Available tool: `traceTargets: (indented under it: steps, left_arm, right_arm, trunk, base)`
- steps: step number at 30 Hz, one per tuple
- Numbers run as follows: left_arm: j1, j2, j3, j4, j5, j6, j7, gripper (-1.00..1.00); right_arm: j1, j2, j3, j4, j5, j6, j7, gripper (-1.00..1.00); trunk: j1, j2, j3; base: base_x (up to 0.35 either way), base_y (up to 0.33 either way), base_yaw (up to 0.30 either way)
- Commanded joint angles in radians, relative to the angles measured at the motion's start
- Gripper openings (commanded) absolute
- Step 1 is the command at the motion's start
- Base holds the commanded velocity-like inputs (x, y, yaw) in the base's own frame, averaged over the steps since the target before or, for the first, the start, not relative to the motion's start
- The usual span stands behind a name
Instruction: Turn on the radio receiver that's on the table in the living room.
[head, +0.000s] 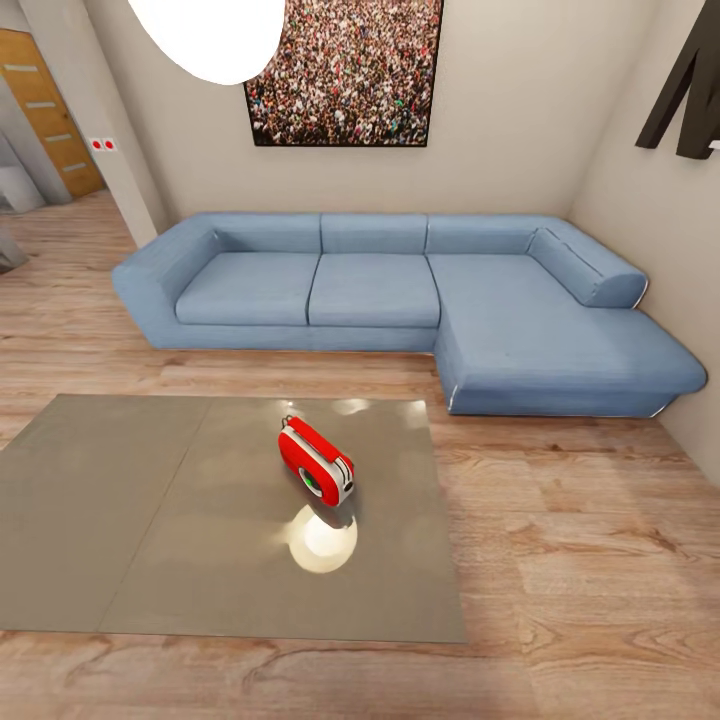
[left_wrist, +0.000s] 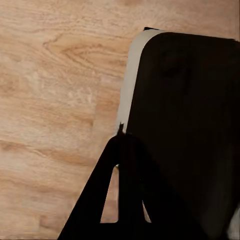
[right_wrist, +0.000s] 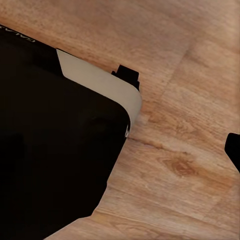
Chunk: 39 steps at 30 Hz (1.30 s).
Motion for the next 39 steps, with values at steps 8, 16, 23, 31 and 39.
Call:
traceTargets:
  steps: [8,16,23,31,39]
  left_arm:
    - [0.000,-0.055,0.002,0.021,0.003,0.000,-0.001,-1.00]
    - [0.000,-0.076,0.002,0.034,0.003,0.000,-0.002,-1.00]
    - [0.000,-0.091,0.002,0.035,0.003,0.000,-0.002,-1.00]
    - [0.000,-0.093,0.002,0.035,0.003,0.000,-0.001,-1.00]
    - [0.000,-0.093,0.002,0.035,0.003,0.000,-0.001,-1.00]
  right_arm:
    - [0.000,0.000,0.000,0.000,0.000,0.000,0.000,1.00]
    - [0.000,0.000,0.000,0.000,0.000,0.000,0.000,1.00]
    - [0.000,0.000,0.000,0.000,0.000,0.000,0.000,1.00]
    - [0.000,0.000,0.000,0.000,0.000,0.000,0.000,1.00]
    - [0.000,0.000,0.000,0.000,0.000,0.000,0.000,1.00]
  trunk:
    - [0.000,0.000,0.000]
    - [0.000,0.000,0.000]
    - [0.000,0.000,0.000]
    - [0.000,0.000,0.000]
    - [0.000,0.000,0.000]
  base:
    - [0.000,0.000,0.000]
    - [0.000,0.000,0.000]
    - [0.000,0.000,0.000]
    - [0.000,0.000,0.000]
    - [0.000,0.000,0.000]
